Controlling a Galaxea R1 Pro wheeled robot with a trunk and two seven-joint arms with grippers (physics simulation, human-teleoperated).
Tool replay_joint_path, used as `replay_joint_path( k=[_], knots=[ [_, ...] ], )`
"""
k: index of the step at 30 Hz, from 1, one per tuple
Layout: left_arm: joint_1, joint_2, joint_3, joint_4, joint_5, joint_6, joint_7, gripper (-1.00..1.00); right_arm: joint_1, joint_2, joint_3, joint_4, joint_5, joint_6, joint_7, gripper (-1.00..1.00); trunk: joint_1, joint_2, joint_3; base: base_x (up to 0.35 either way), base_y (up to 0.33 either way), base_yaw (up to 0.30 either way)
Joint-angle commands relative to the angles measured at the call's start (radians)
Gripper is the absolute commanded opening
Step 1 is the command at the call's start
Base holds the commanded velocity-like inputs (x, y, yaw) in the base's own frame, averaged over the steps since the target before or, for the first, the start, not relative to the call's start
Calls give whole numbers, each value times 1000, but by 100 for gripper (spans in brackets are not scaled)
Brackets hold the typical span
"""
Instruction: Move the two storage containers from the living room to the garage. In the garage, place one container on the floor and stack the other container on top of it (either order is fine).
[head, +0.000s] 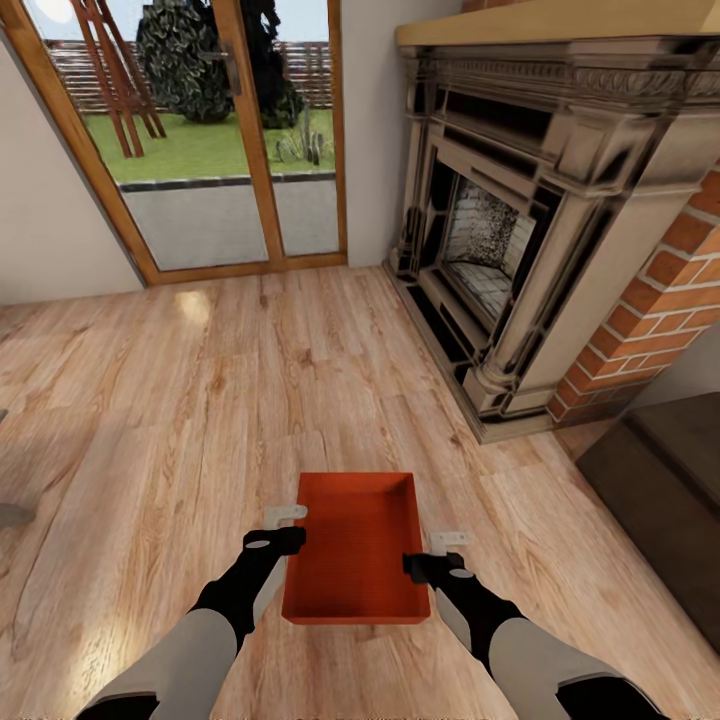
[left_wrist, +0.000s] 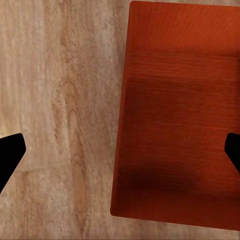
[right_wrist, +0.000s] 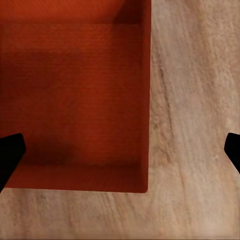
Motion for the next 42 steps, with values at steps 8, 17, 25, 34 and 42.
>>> replay_joint_path(
  k=[8, 17, 25, 34, 42],
  knots=[
    [0, -1, 6, -2, -10, 6, -1, 100, 0, -5, 8, -1, -4, 33, 1, 100, 0, 0, -13, 0, 0, 0],
    [0, -1, 5, -2, -10, 7, -2, 100, -1, -6, 7, -9, -7, 36, -5, 100, 0, 0, -19, 0, 0, 0],
    [0, -1, 6, -4, -10, 8, -2, 100, -1, -6, 7, -10, -5, 31, -9, 100, 27, -49, -41, 0, 0, 0],
    [0, -1, 6, -6, -9, 8, -1, 100, -1, -4, 6, -10, -6, 24, -13, 100, 61, -112, -69, 0, 0, 0],
    [0, -1, 7, -9, -10, 8, -1, 100, -1, -10, 4, -14, -8, 23, -14, 100, 92, -168, -94, 0, 0, 0]
  ],
)
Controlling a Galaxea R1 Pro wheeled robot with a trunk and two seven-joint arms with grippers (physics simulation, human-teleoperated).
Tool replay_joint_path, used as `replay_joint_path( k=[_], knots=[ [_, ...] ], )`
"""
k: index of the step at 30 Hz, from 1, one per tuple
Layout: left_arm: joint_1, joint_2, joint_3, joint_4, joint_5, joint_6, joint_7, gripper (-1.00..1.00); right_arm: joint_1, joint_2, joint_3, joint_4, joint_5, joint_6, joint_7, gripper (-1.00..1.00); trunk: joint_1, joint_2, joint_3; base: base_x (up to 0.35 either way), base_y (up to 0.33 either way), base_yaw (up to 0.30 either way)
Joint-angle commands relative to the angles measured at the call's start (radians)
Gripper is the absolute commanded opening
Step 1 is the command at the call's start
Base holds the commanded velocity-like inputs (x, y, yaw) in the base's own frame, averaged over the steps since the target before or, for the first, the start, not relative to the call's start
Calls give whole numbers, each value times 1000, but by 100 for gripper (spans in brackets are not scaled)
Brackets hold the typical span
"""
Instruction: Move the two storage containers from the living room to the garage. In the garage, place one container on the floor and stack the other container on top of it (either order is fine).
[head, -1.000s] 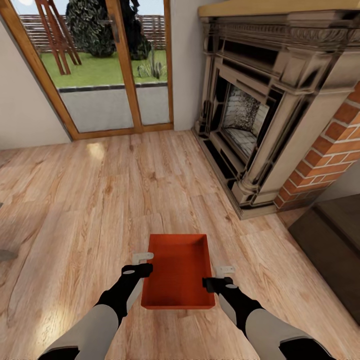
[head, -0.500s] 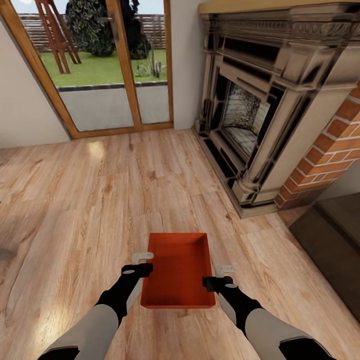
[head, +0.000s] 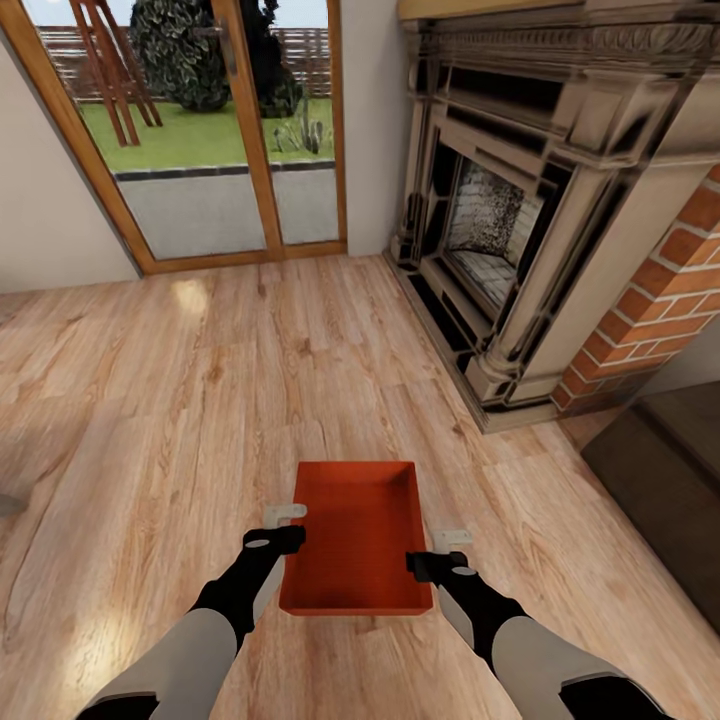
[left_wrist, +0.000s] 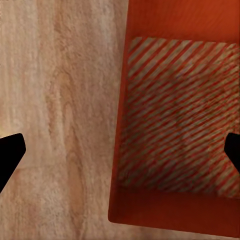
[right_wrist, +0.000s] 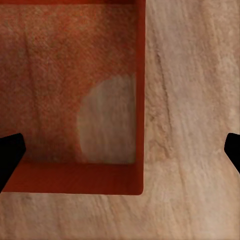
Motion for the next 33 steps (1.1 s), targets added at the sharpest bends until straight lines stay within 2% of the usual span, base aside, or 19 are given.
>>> replay_joint_path(
  k=[1, 13, 26, 33],
  knots=[
    [0, -1, 6, -3, -10, 6, -1, 100, 0, 0, 8, -2, -9, 4, -6, 100, 4, -8, -4, 0, 0, 0],
    [0, -1, 11, -5, -9, 10, -2, 100, 0, 5, 9, -4, -12, 4, -7, 100, 50, -92, -41, 0, 0, 0],
    [0, -1, 10, -8, -10, 8, -2, 100, 0, -2, 18, -8, -1, 5, -3, 100, 100, -183, -82, 0, 0, 0],
    [0, -1, 10, -4, -10, 6, -2, 100, 0, -6, 17, -35, 2, 9, -4, 100, 100, -183, -82, 0, 0, 0]
  ],
)
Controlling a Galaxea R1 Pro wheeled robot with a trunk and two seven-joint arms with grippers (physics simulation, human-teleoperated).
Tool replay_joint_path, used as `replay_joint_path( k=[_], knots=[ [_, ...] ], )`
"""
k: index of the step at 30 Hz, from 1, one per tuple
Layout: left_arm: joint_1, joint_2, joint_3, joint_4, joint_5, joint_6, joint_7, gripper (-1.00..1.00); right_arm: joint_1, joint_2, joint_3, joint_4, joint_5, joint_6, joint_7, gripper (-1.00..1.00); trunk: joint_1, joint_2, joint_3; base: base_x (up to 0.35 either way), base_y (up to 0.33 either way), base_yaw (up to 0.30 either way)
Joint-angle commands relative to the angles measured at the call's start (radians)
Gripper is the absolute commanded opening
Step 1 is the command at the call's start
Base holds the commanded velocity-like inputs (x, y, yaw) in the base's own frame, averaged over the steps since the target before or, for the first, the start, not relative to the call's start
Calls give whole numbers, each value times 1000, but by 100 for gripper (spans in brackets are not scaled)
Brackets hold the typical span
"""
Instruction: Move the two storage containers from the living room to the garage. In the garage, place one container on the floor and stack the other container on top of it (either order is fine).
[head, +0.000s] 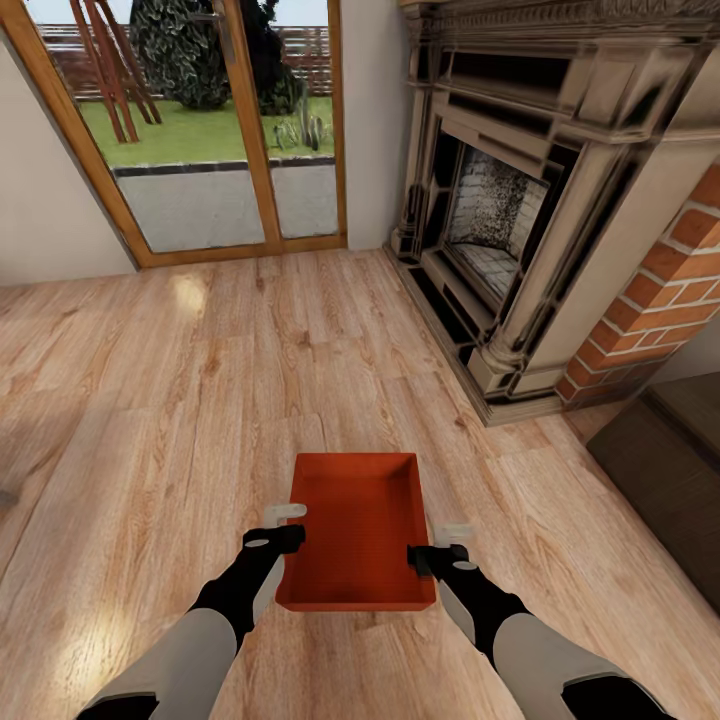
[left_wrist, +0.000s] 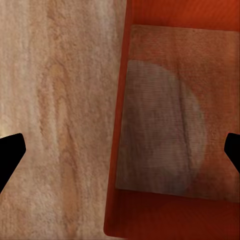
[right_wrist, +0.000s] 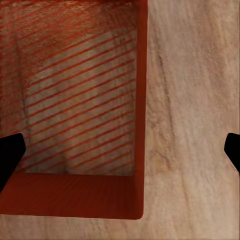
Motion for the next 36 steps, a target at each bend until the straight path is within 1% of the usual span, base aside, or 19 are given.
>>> replay_joint_path(
  k=[1, 4, 8, 16, 32, 35, 36],
  knots=[
    [0, -1, 6, 1, -10, 6, -1, 100, 0, -1, 9, -22, -7, 6, -6, 100, 0, 0, -1, 0, 0, 0],
    [0, -1, 6, 9, -9, 6, -1, 100, 0, -1, 9, -75, -10, 12, -4, 100, 0, 0, -1, 0, 0, 0],
    [0, -1, 6, 31, -7, 5, 0, 100, 0, 0, 9, -96, -12, 15, -3, 100, 0, 0, -1, 0, 0, 0],
    [0, -1, 5, 49, -9, 3, 1, 100, 0, 5, 10, -99, -9, 32, -2, 100, 0, 0, -1, 0, 0, 0],
    [0, 0, 4, 46, -10, 3, 2, 100, 0, -1, 5, -81, -18, 34, -1, 100, 0, 0, -1, 0, 0, 0],
    [0, 0, 4, 46, -10, 3, 2, 100, 0, -1, 4, -80, -18, 34, -2, 100, 11, -21, -10, 0, 0, 0],
    [0, 0, 4, 43, -10, 3, 2, 100, 0, -1, 4, -80, -18, 33, -3, 100, 11, -21, -10, 0, 0, 0]
  ],
)
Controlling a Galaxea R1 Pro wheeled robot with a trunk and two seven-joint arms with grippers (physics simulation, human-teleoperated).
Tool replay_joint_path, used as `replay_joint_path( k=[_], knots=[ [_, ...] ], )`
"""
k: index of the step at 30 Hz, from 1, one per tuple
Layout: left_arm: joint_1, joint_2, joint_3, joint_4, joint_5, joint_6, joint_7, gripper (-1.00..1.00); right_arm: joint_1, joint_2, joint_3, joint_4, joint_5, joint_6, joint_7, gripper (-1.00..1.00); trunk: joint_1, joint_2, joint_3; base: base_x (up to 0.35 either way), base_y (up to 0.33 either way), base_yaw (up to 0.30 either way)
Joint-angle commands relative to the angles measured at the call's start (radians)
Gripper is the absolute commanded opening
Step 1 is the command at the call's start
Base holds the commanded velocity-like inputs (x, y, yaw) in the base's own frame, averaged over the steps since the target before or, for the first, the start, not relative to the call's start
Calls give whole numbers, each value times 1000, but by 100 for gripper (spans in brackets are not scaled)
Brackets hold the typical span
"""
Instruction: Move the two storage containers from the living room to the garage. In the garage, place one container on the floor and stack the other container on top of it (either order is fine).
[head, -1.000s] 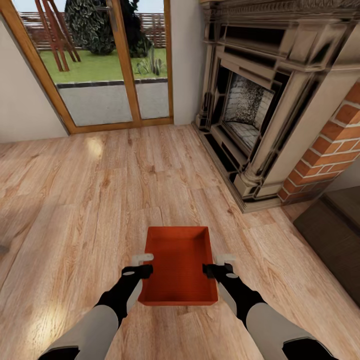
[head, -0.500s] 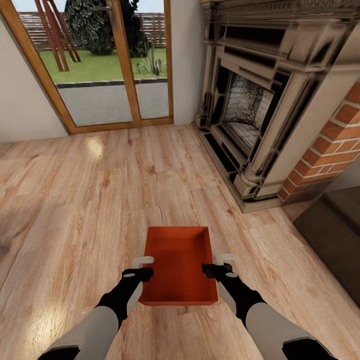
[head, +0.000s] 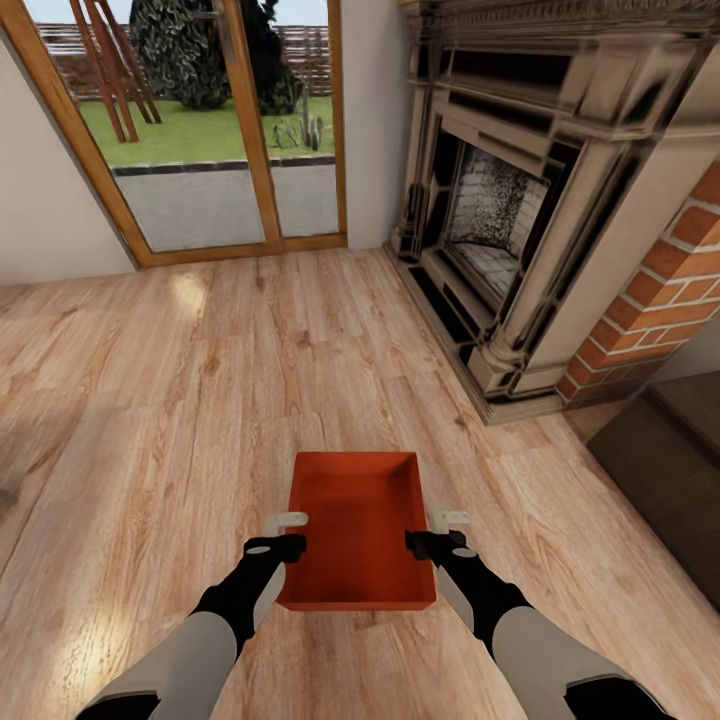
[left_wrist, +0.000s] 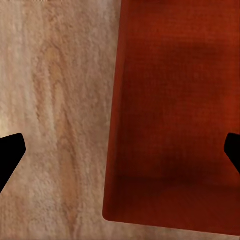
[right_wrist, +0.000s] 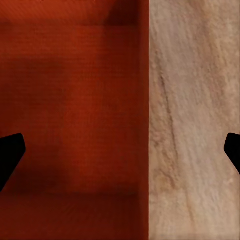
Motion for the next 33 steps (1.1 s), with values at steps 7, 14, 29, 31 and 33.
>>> replay_joint_path(
  k=[7, 14, 29, 31, 33],
  knots=[
    [0, -1, 6, -4, -9, 6, 0, 100, 0, -1, 8, -2, -7, 7, -7, 100, 11, -21, -10, 0, 0, 0],
    [0, 0, 6, -5, -9, 6, 0, 100, 0, -1, 8, -2, -7, 7, -9, 100, 38, -70, -32, 0, 0, 0],
    [0, 0, 6, -8, -9, 5, 0, 100, 0, -1, 9, 1, -8, 6, -11, 100, 96, -175, -79, 0, 0, 0],
    [0, 0, 6, -8, -9, 6, 0, 100, 0, -1, 9, 1, -8, 6, -12, 100, 103, -189, -85, 0, 0, 0],
    [0, 1, 6, -8, -10, 6, 0, 100, 0, -1, 9, 1, -8, 6, -11, 100, 103, -189, -85, 0, 0, 0]
  ],
)
